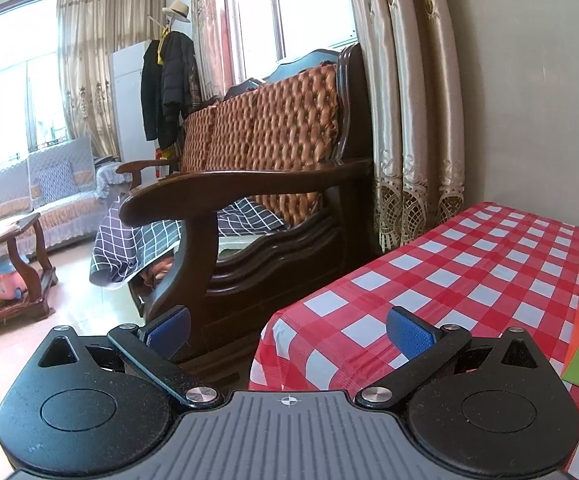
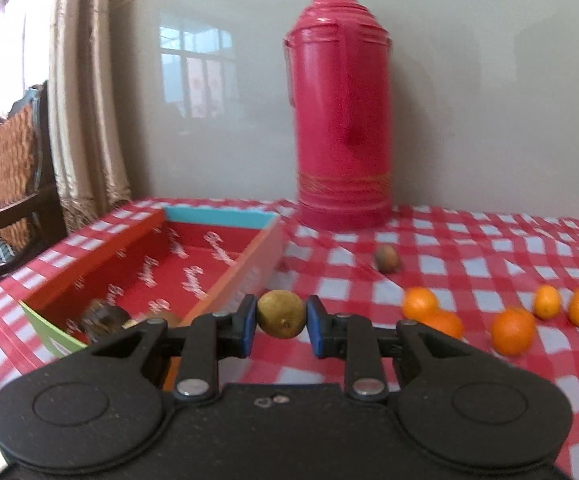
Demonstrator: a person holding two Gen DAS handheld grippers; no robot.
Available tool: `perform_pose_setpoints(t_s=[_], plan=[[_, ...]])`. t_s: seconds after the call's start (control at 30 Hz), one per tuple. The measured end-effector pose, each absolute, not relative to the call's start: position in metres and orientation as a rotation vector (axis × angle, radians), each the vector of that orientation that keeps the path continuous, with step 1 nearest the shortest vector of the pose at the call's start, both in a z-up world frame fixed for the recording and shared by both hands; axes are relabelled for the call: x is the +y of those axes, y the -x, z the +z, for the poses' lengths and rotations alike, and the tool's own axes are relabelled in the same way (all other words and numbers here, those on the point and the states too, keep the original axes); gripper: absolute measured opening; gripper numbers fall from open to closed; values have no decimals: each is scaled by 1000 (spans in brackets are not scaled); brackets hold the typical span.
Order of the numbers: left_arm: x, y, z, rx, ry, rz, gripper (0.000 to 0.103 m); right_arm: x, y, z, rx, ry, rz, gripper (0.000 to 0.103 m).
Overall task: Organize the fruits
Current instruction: 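Carry the yellow fruit with the right tool into the red box and open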
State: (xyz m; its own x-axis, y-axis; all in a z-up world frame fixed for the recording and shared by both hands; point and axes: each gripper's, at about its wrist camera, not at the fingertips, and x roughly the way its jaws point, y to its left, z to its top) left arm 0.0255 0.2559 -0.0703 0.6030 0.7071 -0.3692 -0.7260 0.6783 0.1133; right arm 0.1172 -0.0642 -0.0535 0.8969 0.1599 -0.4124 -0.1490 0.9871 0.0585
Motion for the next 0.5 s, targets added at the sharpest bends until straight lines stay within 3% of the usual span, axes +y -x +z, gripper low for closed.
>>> perform_pose_setpoints(t_s=[0.5], plan=[[252, -27, -69, 406, 37, 822, 103, -18, -135, -56, 439, 28, 271, 18]])
